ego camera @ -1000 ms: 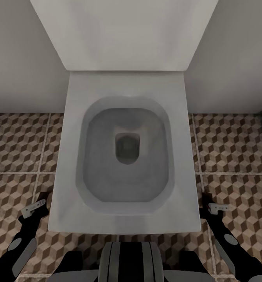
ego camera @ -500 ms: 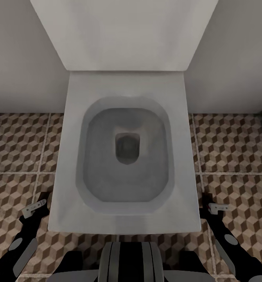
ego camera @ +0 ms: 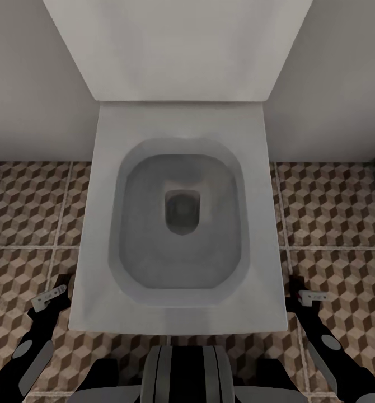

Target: Take the four mousetraps from the cabinet in the bathroom and place them on the bathroom floor. Make sure all four end up on the same floor surface, and ensure that at least two of them are either under or directly next to the same bathroom sink.

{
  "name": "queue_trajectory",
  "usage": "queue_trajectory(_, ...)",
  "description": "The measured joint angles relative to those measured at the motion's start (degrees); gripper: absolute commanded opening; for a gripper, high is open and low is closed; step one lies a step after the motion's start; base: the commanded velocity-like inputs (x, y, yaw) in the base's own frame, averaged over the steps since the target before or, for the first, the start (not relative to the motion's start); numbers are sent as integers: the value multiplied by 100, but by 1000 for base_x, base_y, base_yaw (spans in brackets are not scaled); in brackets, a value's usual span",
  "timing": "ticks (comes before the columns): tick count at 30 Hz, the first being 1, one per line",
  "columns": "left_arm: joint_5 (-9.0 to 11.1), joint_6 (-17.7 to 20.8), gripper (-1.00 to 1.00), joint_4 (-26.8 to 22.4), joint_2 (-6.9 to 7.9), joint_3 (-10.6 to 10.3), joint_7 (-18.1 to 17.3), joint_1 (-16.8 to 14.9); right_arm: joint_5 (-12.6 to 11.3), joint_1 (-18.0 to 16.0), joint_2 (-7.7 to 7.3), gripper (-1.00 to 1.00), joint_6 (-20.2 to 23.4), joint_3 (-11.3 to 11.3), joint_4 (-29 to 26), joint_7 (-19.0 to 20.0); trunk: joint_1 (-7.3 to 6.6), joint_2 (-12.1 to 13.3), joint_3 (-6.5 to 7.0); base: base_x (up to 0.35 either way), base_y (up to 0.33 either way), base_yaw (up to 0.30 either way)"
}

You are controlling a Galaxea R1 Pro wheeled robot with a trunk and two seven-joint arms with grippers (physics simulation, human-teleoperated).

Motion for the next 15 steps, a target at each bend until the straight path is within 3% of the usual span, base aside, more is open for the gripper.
queue_trajectory(4, 0, -1, -100, 0, 0, 0, 0, 0, 3, 0, -5, -100, -26, 0, -6, 0, 0, 0, 0, 0, 0, 0)
queue_trajectory(9, 0, 1, -100, -1, -4, 0, 0, 0, -8, 0, -6, -100, -448, 2, 6, 3, 0, 0, 0, 0, 0, 0)
queue_trajectory(15, 0, -1, -100, -1, -2, 0, -1, 0, -26, 0, 1, -100, -597, 7, 22, 7, 0, 0, 0, 0, 0, 0)
